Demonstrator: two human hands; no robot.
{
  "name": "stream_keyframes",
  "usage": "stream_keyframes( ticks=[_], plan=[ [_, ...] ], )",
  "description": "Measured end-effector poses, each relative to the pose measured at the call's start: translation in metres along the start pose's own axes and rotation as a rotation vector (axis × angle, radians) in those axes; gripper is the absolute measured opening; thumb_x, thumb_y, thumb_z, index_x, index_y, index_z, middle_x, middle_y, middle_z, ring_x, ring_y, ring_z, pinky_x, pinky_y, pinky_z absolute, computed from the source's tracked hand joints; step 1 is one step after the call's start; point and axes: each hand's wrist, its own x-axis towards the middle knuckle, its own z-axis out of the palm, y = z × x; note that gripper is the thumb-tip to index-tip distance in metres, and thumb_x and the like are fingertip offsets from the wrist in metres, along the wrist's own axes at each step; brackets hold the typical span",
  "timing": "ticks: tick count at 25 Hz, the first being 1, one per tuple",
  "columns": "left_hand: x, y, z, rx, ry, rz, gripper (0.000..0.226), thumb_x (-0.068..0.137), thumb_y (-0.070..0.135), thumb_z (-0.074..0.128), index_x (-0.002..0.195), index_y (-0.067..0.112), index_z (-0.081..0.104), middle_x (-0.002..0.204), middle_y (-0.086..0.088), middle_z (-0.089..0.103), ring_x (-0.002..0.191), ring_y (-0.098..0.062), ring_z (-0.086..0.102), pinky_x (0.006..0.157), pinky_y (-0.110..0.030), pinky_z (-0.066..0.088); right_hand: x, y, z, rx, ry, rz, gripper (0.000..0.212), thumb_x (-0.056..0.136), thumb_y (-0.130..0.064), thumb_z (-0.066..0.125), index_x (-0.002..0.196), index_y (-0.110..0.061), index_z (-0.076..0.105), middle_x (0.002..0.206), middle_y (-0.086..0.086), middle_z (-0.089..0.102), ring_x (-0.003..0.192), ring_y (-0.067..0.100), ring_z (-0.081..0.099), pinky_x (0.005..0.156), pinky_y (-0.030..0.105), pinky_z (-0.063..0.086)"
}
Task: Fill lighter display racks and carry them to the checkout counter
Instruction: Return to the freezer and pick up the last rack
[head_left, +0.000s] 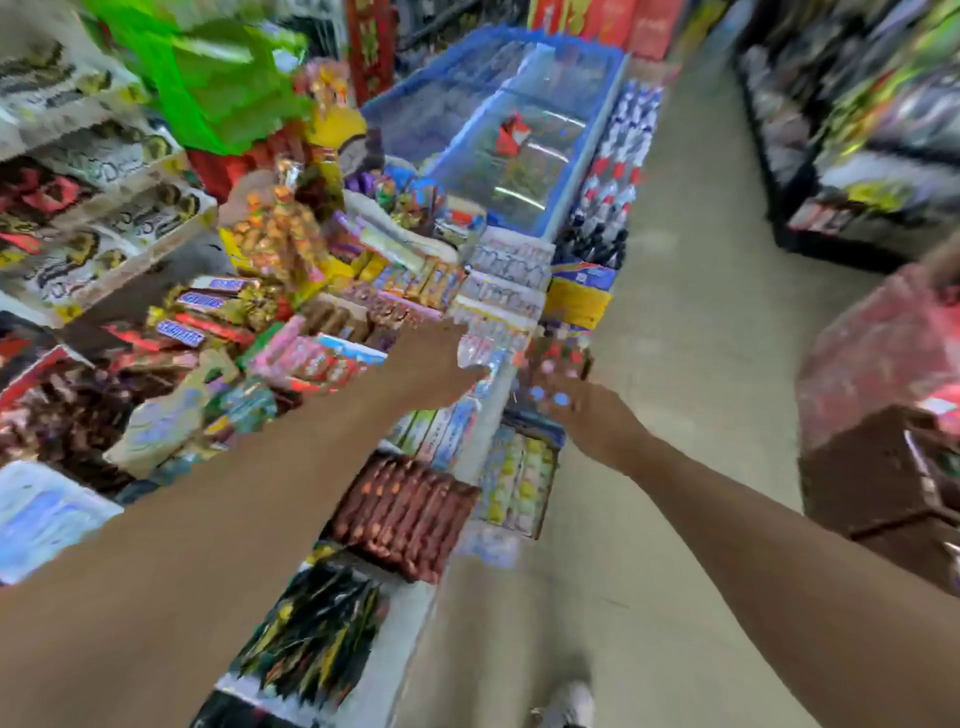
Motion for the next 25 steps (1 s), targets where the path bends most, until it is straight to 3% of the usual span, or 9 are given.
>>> stream_keyframes(
  ticks=[1, 4, 9, 14, 19, 25],
  plan=[
    [0.007, 0.028, 0.015, 0.014, -0.036, 0.050, 0.077, 0.098, 0.055, 0.054, 0.157, 0.012, 0.030, 0.162, -0.012, 0.033, 0.149, -0.031, 0.029, 0.120, -0.042, 0.023, -0.016, 0.035, -0.003, 0.019, 0.030, 0.068, 0.043, 0.098, -0.042, 0.059, 0.137, -0.024, 0.058, 0.126, 0.009, 0.067, 0.108, 0.023, 0.065, 0.075, 0.009, 0.045],
    [0.028, 0.106, 0.069, -0.084, -0.115, 0.175, 0.066, 0.096, 0.034, 0.064, 0.152, 0.009, 0.039, 0.155, -0.019, 0.042, 0.143, -0.038, 0.039, 0.114, -0.047, 0.033, -0.064, 0.141, -0.003, 0.052, 0.052, 0.266, 0.054, 0.095, -0.041, 0.064, 0.143, -0.022, 0.052, 0.139, 0.002, 0.060, 0.123, 0.020, 0.059, 0.100, 0.023, 0.040],
    [0.077, 0.190, 0.166, -0.114, -0.278, 0.055, 0.066, 0.087, 0.055, 0.062, 0.134, 0.009, 0.057, 0.138, -0.014, 0.056, 0.132, -0.036, 0.050, 0.105, -0.041, 0.042, -0.120, 0.274, 0.001, 0.181, -0.067, 0.505, 0.060, 0.092, -0.049, 0.065, 0.144, -0.023, 0.051, 0.142, 0.000, 0.058, 0.122, 0.016, 0.059, 0.101, 0.023, 0.040],
    [0.109, 0.265, 0.224, -0.153, -0.428, 0.041, 0.072, 0.095, 0.048, 0.063, 0.153, 0.013, 0.040, 0.157, -0.008, 0.042, 0.144, -0.029, 0.039, 0.117, -0.041, 0.033, -0.149, 0.353, -0.015, 0.175, -0.203, 0.602, 0.064, 0.095, -0.051, 0.058, 0.149, -0.019, 0.042, 0.146, 0.002, 0.053, 0.132, 0.015, 0.051, 0.107, 0.021, 0.033],
    [0.115, 0.273, 0.273, -0.178, -0.543, 0.007, 0.074, 0.101, 0.051, 0.052, 0.160, 0.017, 0.023, 0.168, -0.004, 0.021, 0.154, -0.021, 0.017, 0.124, -0.034, 0.014, -0.090, 0.389, -0.054, 0.192, -0.212, 0.616, 0.065, 0.094, -0.052, 0.060, 0.148, -0.020, 0.044, 0.148, 0.002, 0.051, 0.130, 0.017, 0.053, 0.105, 0.022, 0.034],
    [0.174, 0.246, 0.298, -0.278, -0.591, -0.122, 0.072, 0.100, 0.053, 0.052, 0.159, 0.019, 0.026, 0.166, -0.001, 0.027, 0.152, -0.017, 0.024, 0.120, -0.029, 0.018, 0.061, 0.401, -0.134, 0.162, -0.170, 0.508, 0.065, 0.094, -0.051, 0.060, 0.149, -0.019, 0.043, 0.149, 0.005, 0.050, 0.131, 0.021, 0.052, 0.109, 0.030, 0.037]
  ],
)
